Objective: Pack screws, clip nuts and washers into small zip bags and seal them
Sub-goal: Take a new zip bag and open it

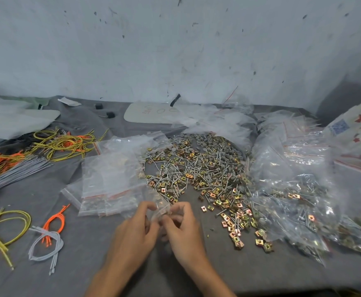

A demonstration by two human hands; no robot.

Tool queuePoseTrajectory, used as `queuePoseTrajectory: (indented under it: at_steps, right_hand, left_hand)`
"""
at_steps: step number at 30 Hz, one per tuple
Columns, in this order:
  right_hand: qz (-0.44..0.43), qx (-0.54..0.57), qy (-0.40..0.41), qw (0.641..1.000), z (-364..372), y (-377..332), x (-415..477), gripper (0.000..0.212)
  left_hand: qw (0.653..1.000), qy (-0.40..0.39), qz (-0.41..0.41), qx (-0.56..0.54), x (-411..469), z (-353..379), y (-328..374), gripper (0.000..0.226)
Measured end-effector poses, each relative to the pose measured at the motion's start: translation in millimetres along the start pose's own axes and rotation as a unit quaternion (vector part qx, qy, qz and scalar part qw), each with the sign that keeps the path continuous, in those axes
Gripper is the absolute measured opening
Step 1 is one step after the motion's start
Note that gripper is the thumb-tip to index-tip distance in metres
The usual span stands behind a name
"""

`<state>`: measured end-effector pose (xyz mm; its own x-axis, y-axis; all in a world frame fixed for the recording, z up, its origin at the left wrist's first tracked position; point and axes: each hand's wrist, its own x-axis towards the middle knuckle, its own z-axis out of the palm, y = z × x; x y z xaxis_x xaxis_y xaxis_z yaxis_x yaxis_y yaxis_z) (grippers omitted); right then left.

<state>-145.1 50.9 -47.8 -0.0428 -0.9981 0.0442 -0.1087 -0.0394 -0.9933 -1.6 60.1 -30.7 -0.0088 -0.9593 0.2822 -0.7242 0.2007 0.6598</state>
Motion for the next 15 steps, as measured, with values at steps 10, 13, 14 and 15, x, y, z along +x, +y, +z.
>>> queuePoseTrajectory:
  at_steps: [10, 13, 14, 15]
  right_hand:
    - [-0.03, -0.086, -0.052, 0.994, 1, -3, -2, 0.009]
    - [-0.048, -0.102, -0.041, 0.993, 0, -5, -6, 0.009]
    - [-0.068, -0.116, -0.03, 0.99, -2, -6, -7, 0.013]
    - [-0.099, -0.144, -0.016, 0.984, -5, -8, -5, 0.016]
  left_hand:
    - [0.987, 0.089, 0.024, 0.132, 2, -7, 10, 0.035]
    - [0.988, 0.079, -0.004, 0.134, 0, 0, 11, 0.035]
    - [0.989, 0.078, -0.013, 0.126, -1, 2, 11, 0.034]
    - [0.99, 0.076, -0.021, 0.118, -2, 4, 10, 0.033]
